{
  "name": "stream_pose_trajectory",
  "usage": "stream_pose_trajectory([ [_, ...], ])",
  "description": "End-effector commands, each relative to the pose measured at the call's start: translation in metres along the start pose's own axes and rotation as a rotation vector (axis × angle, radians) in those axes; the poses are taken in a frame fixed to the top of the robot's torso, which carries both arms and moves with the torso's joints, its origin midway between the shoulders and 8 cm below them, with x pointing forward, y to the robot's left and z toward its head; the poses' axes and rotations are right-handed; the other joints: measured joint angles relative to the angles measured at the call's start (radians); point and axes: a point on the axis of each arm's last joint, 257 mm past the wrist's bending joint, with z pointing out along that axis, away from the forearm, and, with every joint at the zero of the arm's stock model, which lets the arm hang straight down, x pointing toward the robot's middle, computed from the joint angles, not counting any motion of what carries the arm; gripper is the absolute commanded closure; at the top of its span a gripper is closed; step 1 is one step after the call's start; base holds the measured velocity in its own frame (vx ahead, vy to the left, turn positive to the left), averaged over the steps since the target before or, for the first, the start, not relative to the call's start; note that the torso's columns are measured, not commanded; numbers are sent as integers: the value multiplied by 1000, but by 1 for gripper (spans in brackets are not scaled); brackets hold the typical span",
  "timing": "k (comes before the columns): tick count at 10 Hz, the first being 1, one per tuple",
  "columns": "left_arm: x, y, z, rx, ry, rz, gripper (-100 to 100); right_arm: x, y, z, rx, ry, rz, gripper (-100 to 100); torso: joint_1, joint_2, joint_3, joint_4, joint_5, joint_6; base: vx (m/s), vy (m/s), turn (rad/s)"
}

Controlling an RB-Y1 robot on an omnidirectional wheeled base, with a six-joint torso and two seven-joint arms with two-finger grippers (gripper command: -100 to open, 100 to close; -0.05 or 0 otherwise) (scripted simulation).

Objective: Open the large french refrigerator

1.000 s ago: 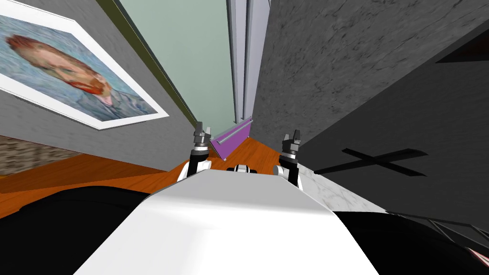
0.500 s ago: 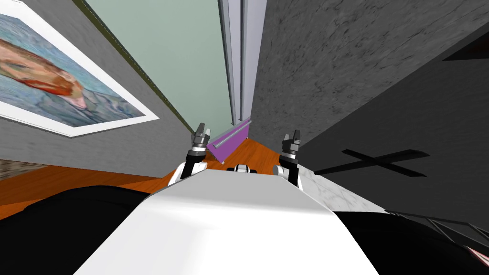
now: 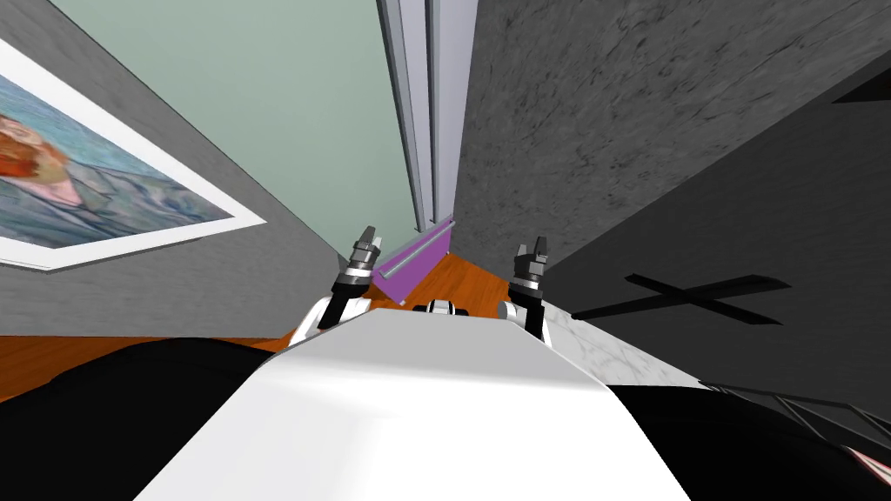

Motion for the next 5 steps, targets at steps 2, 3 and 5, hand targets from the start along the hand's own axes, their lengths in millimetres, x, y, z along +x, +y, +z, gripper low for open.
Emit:
stream_pose_trajectory([
  [2,-2,7,-4,-53,34,52,-100,0,0,0,0,0,0,0,-2,-1,-1,0,-1,0,107,-19,-53],
  [3,-3,11,-5,-77,51,78,-100,0,0,0,0,0,0,0,-1,0,0,0,0,0,138,-16,-68],
  [5,-4,15,-8,-112,78,117,-100,0,0,0,0,0,0,0,0,-2,-1,-1,0,0,131,-4,-72],
])
